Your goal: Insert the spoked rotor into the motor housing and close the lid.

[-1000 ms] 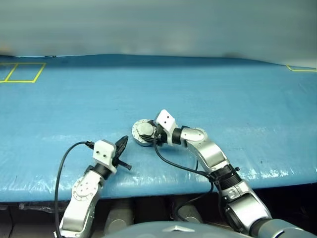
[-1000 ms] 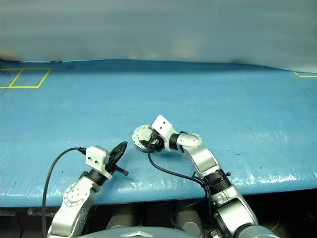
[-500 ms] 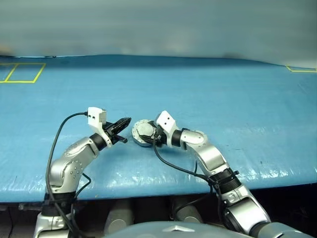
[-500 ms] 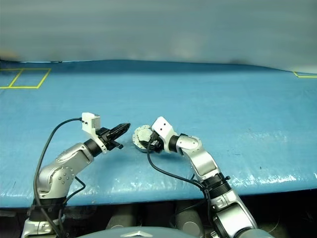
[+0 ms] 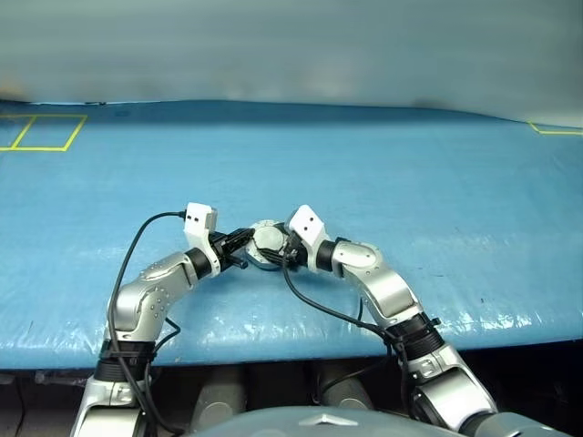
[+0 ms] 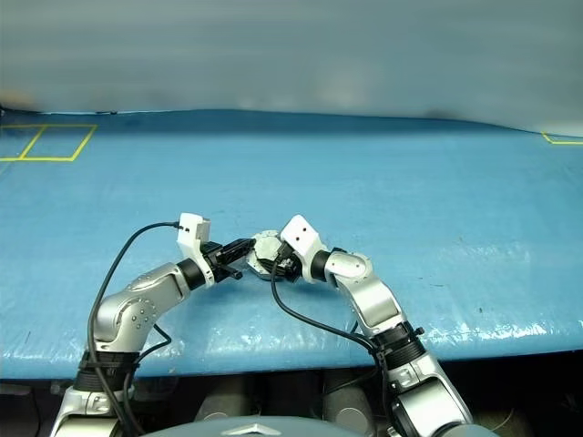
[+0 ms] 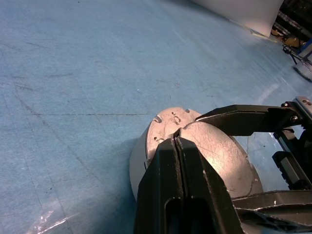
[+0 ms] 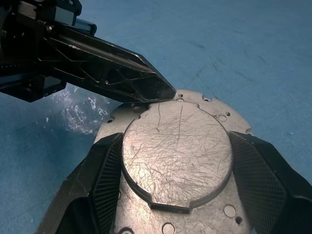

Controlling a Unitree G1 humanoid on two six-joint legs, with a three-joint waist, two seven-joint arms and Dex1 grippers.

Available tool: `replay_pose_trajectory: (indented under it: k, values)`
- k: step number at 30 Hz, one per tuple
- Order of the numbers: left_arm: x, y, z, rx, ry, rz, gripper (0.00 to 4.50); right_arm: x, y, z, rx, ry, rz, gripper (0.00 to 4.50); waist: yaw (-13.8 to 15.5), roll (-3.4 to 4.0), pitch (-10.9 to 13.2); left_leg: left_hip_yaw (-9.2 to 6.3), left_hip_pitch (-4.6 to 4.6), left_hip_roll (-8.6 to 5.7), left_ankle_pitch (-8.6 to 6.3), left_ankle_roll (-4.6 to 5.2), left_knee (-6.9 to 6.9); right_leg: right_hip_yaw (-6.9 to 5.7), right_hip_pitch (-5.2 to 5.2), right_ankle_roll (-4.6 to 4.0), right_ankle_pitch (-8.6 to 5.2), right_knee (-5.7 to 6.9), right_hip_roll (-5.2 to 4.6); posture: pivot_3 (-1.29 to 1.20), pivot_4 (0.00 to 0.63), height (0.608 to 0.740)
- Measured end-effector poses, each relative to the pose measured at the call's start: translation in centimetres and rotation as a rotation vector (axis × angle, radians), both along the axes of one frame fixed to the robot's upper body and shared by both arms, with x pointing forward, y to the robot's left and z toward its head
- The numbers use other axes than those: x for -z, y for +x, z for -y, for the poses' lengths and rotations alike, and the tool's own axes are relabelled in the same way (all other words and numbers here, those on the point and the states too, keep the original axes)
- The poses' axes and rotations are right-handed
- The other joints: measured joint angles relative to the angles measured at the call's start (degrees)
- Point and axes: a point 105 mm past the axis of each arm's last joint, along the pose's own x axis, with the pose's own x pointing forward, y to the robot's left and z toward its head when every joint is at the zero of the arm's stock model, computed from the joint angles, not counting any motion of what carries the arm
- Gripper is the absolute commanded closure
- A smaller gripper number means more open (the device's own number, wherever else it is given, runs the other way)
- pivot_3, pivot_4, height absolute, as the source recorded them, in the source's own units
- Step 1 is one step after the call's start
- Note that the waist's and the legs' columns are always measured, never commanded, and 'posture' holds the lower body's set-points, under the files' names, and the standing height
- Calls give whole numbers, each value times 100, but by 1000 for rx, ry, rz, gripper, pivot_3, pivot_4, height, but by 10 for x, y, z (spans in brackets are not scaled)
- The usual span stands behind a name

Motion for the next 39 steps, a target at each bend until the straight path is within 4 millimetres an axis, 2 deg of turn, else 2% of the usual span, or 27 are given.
replay_pose_trajectory:
  k: [3,4,12,15,18,23,25,30,39]
  values:
    - [1,-1,1,10,9,1,4500,0,-7,1,6,25,-15,185,3,-2,-2,-3,0,2,0,0,-7,1,1,-1,-1,-4,-7,0,150,740]
    - [0,0,2,13,10,3,4500,0,-10,2,9,30,-17,42,5,-2,-2,-4,-1,1,0,0,-9,1,1,-1,-1,-6,-8,0,150,740]
    - [1,-3,-4,11,48,15,4500,2,-41,30,147,77,-60,42,14,-4,-7,-7,0,6,-1,-2,-27,-1,0,14,-17,-18,-14,0,150,740]
    - [3,-4,-8,9,61,19,4500,5,-44,51,324,269,-250,42,14,-2,-4,-4,-6,11,-1,-3,-27,-1,-6,14,-17,-19,-16,0,150,740]
    - [1,-4,-7,18,53,29,4500,-3,-41,62,448,474,-393,42,13,-2,-3,-4,-5,12,-1,-3,-27,-1,-7,14,-17,-19,-20,0,150,740]
    - [0,-5,-5,31,46,40,4500,6,-45,56,511,610,-604,42,-1,3,-1,-3,-14,11,-2,-4,-51,-4,-15,-11,-1,-46,-25,0,150,740]
    - [0,-5,-5,34,44,44,4500,12,-44,57,535,612,-648,42,0,3,-1,-4,-17,9,-2,-3,-61,-8,-13,-11,1,-64,-25,0,150,740]
    - [-1,-6,-5,36,40,50,4500,12,-42,53,535,681,-723,42,-8,2,-2,-3,-18,5,-8,5,-75,-8,-10,-8,3,-82,-25,0,150,740]
    - [2,-7,-11,17,41,43,4500,13,-44,33,462,793,-875,42,-56,2,-3,-3,-13,13,-8,4,-73,-7,-4,4,-4,-83,-16,0,150,740]
